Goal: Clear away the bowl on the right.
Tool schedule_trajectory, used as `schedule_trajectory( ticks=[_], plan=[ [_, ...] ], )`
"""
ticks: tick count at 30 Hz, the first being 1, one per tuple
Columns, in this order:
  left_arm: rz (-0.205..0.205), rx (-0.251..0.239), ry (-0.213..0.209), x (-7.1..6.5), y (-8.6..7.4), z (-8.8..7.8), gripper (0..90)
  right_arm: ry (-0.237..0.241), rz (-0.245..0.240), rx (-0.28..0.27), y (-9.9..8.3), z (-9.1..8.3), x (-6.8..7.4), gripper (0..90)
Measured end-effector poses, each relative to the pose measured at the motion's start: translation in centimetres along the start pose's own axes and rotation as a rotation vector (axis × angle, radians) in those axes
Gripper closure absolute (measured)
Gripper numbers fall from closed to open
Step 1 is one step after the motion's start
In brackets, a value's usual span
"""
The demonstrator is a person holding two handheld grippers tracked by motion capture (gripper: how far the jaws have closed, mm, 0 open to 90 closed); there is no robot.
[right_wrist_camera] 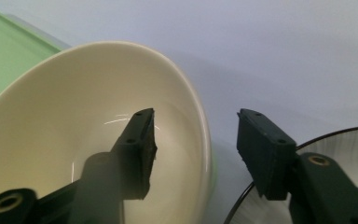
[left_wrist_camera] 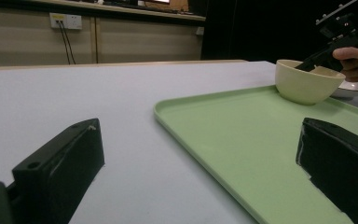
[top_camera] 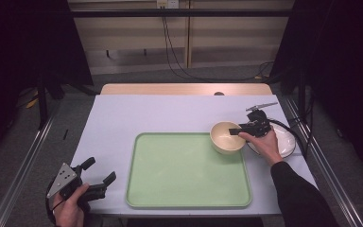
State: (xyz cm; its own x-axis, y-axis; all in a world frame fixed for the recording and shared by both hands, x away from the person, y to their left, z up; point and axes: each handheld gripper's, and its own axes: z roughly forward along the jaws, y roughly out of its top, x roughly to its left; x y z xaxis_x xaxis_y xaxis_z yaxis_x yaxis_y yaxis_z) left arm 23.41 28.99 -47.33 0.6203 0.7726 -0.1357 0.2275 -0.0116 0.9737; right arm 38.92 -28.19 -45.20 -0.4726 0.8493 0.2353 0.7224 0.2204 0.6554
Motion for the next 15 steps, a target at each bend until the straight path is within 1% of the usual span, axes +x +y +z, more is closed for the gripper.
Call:
schedule_trajectory(
  ticks=[1, 3, 4, 8, 9, 10, 11, 12, 13, 15],
  plan=[
    [0.003, 0.002, 0.002, 0.03, 0.0, -0.02, 0.9, 0.004, -0.002, -0.003, 0.01, 0.02, -0.04, 39.7],
    [-0.007, -0.002, -0.006, -0.06, -0.01, 0.03, 0.9, 0.007, -0.003, -0.011, 0.04, 0.01, -0.05, 33.5],
    [0.002, 0.003, -0.003, 0.0, 0.0, -0.02, 0.9, 0.005, -0.002, -0.015, 0.05, 0.03, -0.04, 30.7],
    [-0.007, -0.001, -0.007, -0.06, 0.0, 0.02, 0.9, 0.004, -0.002, -0.033, 0.01, 0.15, 0.07, 19.7],
    [0.003, 0.006, -0.006, 0.03, 0.01, -0.05, 0.9, 0.007, 0.002, -0.043, 0.02, 0.16, 0.05, 15.7],
    [-0.002, 0.005, -0.005, 0.04, -0.01, -0.04, 0.9, 0.004, 0.006, -0.052, 0.05, 0.12, 0.07, 10.8],
    [-0.001, 0.004, 0.0, 0.08, -0.01, -0.04, 0.9, 0.017, -0.003, -0.054, 0.03, 0.04, 0.07, 4.2],
    [-0.004, -0.001, 0.004, 0.1, -0.02, -0.06, 0.9, 0.028, -0.015, -0.057, 0.03, -0.01, 0.08, 2.1],
    [-0.003, -0.001, 0.004, 0.11, -0.01, -0.05, 0.9, 0.034, -0.017, -0.067, 0.06, -0.11, 0.09, 4.7],
    [-0.001, 0.005, -0.001, 0.09, -0.02, -0.03, 0.9, 0.029, -0.002, -0.078, 0.15, -0.27, 0.07, 5.3]
  ],
)
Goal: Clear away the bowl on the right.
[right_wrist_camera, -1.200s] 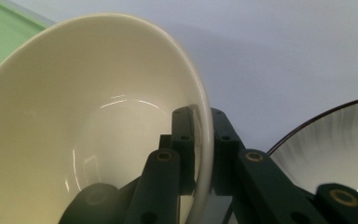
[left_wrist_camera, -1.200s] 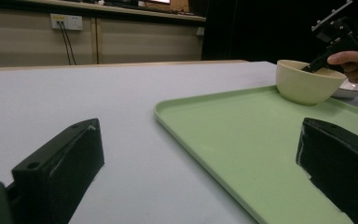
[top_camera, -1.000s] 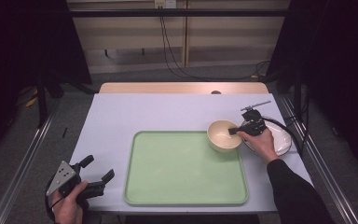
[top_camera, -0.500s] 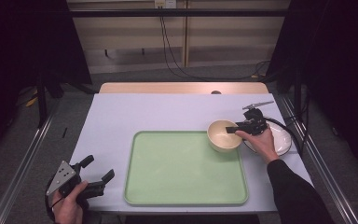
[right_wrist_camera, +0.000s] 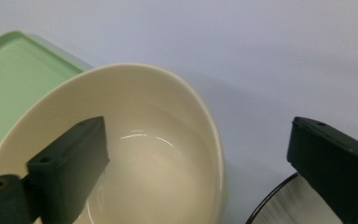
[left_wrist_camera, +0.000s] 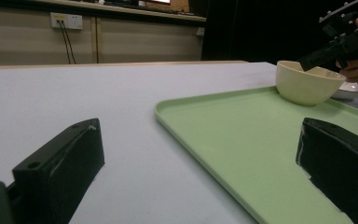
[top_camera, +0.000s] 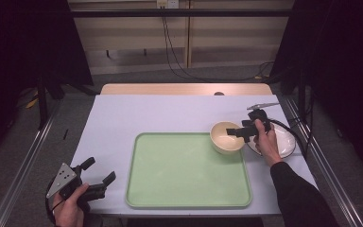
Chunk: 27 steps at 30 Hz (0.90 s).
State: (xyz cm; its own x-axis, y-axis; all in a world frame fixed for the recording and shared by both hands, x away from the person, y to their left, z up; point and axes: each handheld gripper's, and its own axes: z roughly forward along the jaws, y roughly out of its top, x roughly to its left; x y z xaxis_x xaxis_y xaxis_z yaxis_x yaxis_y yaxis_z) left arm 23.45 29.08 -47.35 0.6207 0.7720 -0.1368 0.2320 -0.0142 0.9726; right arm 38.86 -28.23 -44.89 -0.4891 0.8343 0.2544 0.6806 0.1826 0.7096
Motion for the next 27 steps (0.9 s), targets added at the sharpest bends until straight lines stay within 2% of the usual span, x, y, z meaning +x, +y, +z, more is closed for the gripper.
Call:
schedule_trajectory(
  ticks=[3, 8, 9, 13, 19, 21, 23, 25, 27],
  plan=[
    [-0.007, -0.004, 0.0, -0.1, 0.0, 0.1, 0.9, -0.005, 0.008, -0.02, 0.1, -0.2, -0.1, 5.2],
    [-0.003, -0.002, 0.003, -0.1, 0.0, 0.1, 0.9, -0.07, -0.015, -0.074, -0.2, -0.6, 0.3, 3.7],
    [-0.005, -0.004, 0.001, -0.1, 0.0, 0.1, 1.0, -0.081, -0.017, -0.1, -0.2, -0.8, 0.4, 3.5],
    [0.003, 0.001, 0.002, 0.0, 0.0, 0.0, 0.9, -0.102, -0.017, -0.124, -0.4, -1.5, 0.5, 1.9],
    [-0.008, -0.006, 0.0, -0.2, 0.0, 0.1, 0.9, -0.097, -0.054, -0.15, -1.0, -2.5, 0.9, 1.9],
    [-0.005, -0.003, -0.002, -0.1, 0.0, 0.1, 1.0, -0.086, -0.056, -0.122, -1.0, -2.8, 0.9, 1.8],
    [-0.006, -0.004, 0.004, -0.1, 0.0, 0.1, 1.0, -0.084, -0.057, -0.122, -1.0, -3.3, 0.8, 1.9],
    [-0.008, -0.005, 0.004, -0.1, 0.0, 0.1, 0.9, -0.062, -0.068, -0.13, -1.1, -3.7, 0.7, 1.7],
    [-0.007, -0.005, 0.004, -0.1, 0.0, 0.1, 1.0, -0.073, -0.07, -0.134, -1.3, -4.1, 0.8, 1.5]
  ],
)
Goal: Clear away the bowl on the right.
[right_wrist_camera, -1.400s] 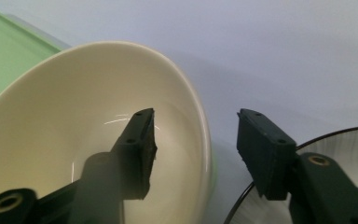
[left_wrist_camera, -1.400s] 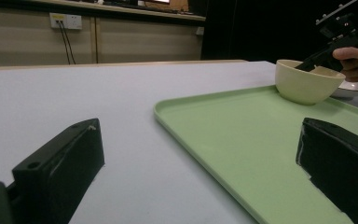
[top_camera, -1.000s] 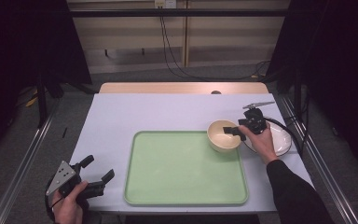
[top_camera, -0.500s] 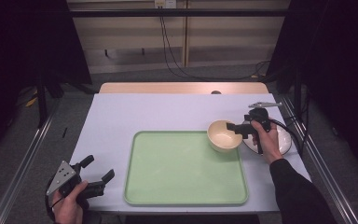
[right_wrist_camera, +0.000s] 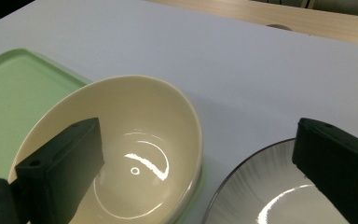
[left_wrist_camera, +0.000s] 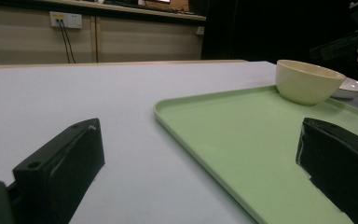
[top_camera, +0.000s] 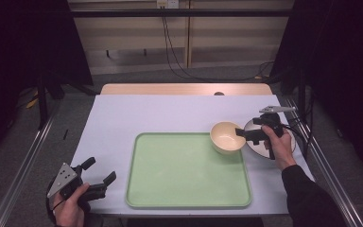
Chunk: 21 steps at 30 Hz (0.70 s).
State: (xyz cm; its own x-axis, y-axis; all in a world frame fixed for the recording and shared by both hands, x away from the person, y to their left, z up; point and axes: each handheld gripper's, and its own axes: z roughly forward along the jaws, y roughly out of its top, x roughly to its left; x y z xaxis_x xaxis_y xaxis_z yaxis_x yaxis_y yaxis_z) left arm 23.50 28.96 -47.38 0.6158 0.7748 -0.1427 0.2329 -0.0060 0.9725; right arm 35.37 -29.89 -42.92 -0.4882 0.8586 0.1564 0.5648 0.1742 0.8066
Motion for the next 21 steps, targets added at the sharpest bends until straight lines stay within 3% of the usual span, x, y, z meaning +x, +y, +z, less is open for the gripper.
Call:
schedule_trajectory(
  ticks=[5, 10, 21],
  plan=[
    [0.001, 0.001, -0.008, 0.0, 0.0, 0.0, 1.0, -0.055, -0.01, -0.03, -0.3, -0.6, 0.3, 2.1],
    [-0.002, 0.001, -0.008, 0.0, 0.0, 0.0, 1.0, -0.045, -0.013, -0.064, -0.7, -1.4, 0.5, 1.6],
    [-0.01, 0.006, -0.003, 0.0, 0.0, 0.0, 0.9, -0.101, -0.021, -0.107, -2.0, -3.0, 0.8, 2.7]
  ],
)
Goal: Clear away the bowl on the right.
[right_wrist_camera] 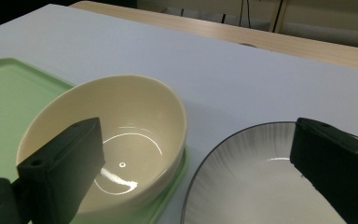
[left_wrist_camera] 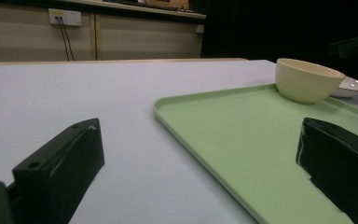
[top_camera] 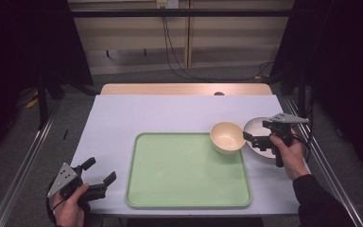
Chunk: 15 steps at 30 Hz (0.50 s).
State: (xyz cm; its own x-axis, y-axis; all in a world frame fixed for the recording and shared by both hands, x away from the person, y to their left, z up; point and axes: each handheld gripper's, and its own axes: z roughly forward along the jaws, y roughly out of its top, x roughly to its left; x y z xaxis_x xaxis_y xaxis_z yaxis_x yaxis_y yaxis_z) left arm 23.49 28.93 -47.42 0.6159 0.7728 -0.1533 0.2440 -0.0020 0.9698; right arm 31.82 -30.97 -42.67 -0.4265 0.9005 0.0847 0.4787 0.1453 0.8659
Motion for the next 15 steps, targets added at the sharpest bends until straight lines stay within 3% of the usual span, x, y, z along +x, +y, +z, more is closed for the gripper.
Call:
schedule_trajectory(
  ticks=[15],
  plan=[
    [-0.003, 0.003, 0.001, 0.0, 0.0, 0.0, 0.8, -0.041, 0.006, -0.018, -1.9, -2.2, 0.4, 3.2]
  ],
)
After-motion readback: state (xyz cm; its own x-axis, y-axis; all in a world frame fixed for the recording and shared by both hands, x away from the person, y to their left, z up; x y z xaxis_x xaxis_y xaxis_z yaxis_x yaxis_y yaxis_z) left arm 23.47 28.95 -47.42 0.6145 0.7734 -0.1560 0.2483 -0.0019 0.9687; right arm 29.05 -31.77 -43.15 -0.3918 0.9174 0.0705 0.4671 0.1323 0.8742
